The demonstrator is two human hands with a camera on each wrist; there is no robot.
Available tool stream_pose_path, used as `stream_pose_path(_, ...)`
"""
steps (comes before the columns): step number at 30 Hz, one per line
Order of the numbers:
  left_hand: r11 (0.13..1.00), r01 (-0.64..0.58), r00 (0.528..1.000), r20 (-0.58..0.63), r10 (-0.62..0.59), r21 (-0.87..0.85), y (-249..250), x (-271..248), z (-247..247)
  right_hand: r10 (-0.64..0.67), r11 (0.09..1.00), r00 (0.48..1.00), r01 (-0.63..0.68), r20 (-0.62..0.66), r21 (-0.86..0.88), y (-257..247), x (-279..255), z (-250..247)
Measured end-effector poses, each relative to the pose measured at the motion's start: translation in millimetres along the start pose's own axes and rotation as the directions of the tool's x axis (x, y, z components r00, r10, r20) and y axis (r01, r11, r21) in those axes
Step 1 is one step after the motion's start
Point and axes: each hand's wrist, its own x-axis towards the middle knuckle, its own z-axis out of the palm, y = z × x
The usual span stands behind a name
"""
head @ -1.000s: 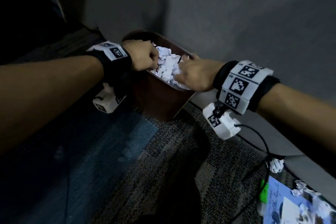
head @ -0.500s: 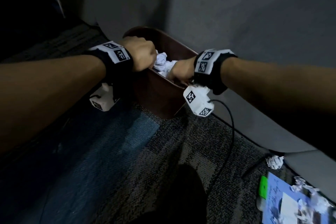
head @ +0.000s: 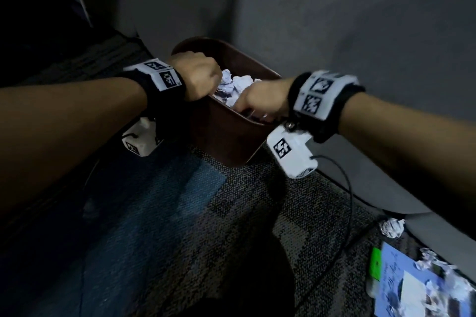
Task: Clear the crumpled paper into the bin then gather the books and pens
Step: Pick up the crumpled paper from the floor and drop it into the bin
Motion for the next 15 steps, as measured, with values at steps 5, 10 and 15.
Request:
stream_pose_path(5,1.000,-0.024,0.998,-0.064,0.022,-0.020,-2.4,1.2,4.0,-0.007,1.000,1.000,0.007,0.018,-0.009,3.3,18.9,6.2)
stream_pose_path(10,0.996,-0.040,0.985,-0.172,0.025,-0.085,-5.4,2.6,8.9,-0.078,0.995,0.981,0.064,0.180,0.081,-4.1,-6.8,-33.6)
stream_pose_path(15,0.996,-0.045,0.974,-0.225,0.028,-0.071,-3.7,2.0,8.0,-0.221,0.956,0.927,0.144,-0.302,-0.256,-18.5,9.5,-47.3)
